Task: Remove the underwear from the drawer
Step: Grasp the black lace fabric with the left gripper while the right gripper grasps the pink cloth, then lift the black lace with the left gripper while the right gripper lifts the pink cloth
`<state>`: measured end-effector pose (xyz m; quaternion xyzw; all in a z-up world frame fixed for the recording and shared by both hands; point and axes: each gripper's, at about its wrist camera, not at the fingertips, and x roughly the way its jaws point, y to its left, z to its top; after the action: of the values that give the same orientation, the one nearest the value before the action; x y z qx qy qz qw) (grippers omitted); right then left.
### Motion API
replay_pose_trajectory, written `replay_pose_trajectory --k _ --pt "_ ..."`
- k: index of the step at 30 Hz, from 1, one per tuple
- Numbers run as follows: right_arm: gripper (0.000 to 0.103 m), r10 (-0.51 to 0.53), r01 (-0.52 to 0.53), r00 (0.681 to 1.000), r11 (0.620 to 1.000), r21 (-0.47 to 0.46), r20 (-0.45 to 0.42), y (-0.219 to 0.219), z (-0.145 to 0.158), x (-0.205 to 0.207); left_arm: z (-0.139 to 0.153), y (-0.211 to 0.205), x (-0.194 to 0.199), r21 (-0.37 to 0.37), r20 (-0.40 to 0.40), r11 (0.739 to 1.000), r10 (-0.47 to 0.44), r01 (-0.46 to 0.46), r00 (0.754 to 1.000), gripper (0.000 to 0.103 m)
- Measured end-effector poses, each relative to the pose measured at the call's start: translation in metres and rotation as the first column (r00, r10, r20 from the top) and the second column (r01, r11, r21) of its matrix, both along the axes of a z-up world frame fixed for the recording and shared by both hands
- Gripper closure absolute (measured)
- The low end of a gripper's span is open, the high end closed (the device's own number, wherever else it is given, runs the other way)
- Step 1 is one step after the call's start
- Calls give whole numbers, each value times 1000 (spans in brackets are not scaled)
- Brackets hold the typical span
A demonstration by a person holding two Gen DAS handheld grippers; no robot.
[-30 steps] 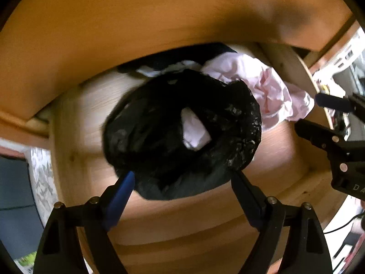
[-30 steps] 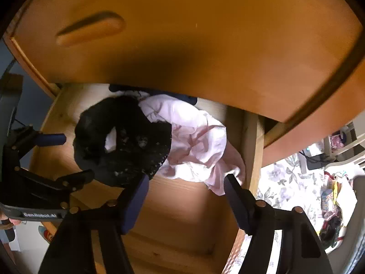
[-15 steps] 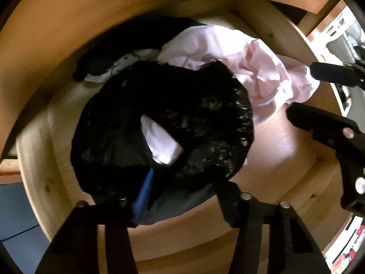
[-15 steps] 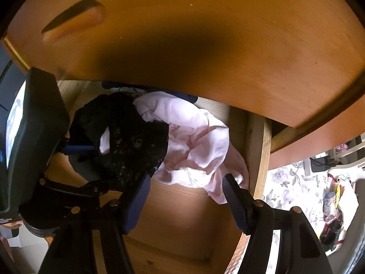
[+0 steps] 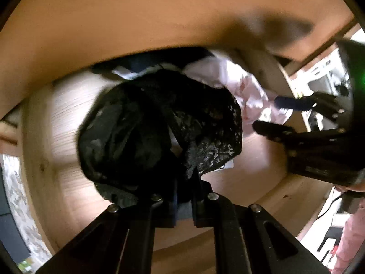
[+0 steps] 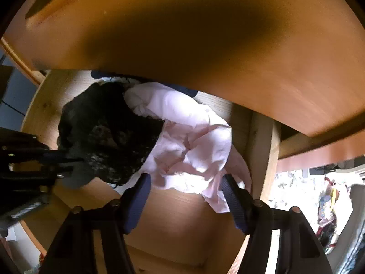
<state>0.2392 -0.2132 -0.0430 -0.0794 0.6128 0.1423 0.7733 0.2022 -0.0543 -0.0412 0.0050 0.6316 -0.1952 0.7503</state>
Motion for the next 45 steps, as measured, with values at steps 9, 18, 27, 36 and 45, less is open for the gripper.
replay_pose_trajectory --k 9,18,27,36,45 --pt "53 36 -38 999 996 -77 -24 20 -17 10 38 42 -12 -87 114 990 119 -110 986 94" --pt "94 65 -64 998 992 -105 6 32 -22 7 44 55 -20 -147 131 972 202 -183 970 95" --pt "96 89 -76 988 992 -98 127 29 16 -23 55 69 -37 -210 160 945 286 -250 945 95" --pt "97 77 -58 946 996 -71 314 25 92 -58 98 78 -63 -249 235 931 325 -266 916 95" --pt "97 55 -43 880 998 -36 473 14 161 -102 146 83 -100 -283 336 924 348 -259 875 97"
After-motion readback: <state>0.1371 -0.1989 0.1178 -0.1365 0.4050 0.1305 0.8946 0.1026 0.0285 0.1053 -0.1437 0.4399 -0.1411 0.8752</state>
